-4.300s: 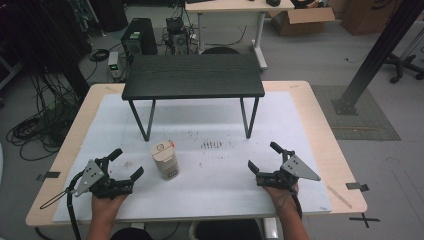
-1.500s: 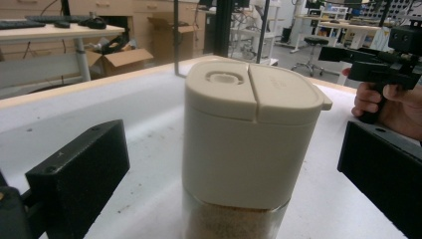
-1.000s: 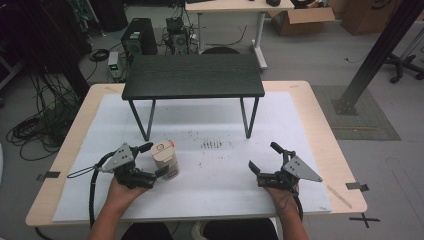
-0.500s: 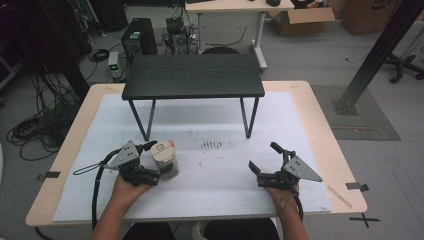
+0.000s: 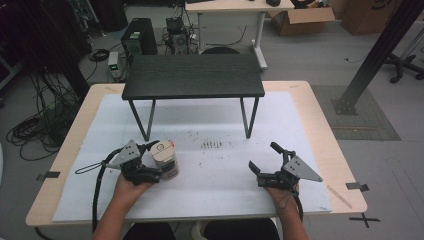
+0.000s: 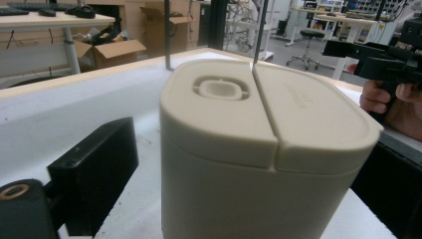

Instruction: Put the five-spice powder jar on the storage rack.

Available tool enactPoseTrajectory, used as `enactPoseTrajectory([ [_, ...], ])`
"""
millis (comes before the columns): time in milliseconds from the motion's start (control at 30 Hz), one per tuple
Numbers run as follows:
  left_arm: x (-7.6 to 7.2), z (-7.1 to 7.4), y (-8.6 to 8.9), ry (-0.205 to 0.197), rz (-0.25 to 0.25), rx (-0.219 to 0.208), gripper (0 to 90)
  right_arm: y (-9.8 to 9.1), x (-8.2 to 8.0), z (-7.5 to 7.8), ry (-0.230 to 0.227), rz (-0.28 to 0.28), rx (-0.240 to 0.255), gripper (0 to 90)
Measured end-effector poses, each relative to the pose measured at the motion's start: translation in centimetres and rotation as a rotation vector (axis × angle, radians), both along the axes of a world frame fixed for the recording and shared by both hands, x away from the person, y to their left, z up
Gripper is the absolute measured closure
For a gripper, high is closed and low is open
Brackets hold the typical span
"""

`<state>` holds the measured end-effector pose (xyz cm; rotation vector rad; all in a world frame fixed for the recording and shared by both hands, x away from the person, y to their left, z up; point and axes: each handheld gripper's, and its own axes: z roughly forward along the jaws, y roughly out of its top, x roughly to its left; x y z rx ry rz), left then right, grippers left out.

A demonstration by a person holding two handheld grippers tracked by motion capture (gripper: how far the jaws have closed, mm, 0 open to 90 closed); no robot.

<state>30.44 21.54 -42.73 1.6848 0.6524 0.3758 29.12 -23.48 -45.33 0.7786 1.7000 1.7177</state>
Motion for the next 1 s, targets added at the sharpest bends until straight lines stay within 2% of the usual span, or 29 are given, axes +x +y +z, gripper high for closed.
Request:
enactPoseTrajectory([
  [433, -0.05, -0.13, 0.04, -0.012, -0.022, 0.012, 19.2, 0.02, 0.00, 0.00, -0.001, -0.001, -0.001, 0.0],
  [567, -0.02, -0.11, 0.12, -0.020, -0.022, 0.004, 23.0, 0.03, 0.00, 0.00, 0.000, 0.000, -0.002, 0.0],
  [667, -0.01, -0.15, 0.18, -0.023, -0.029, -0.008, 29.6, 0.03, 0.00, 0.01, -0.001, 0.000, -0.002, 0.0],
  [767, -0.07, -0.19, 0.10, -0.037, -0.022, -0.003, 30.7, 0.03, 0.00, 0.00, -0.001, -0.001, -0.002, 0.0],
  [1000, -0.13, -0.15, 0.05, -0.043, -0.012, 0.002, 31.5, 0.03, -0.02, 0.00, -0.001, -0.001, 0.000, 0.0],
])
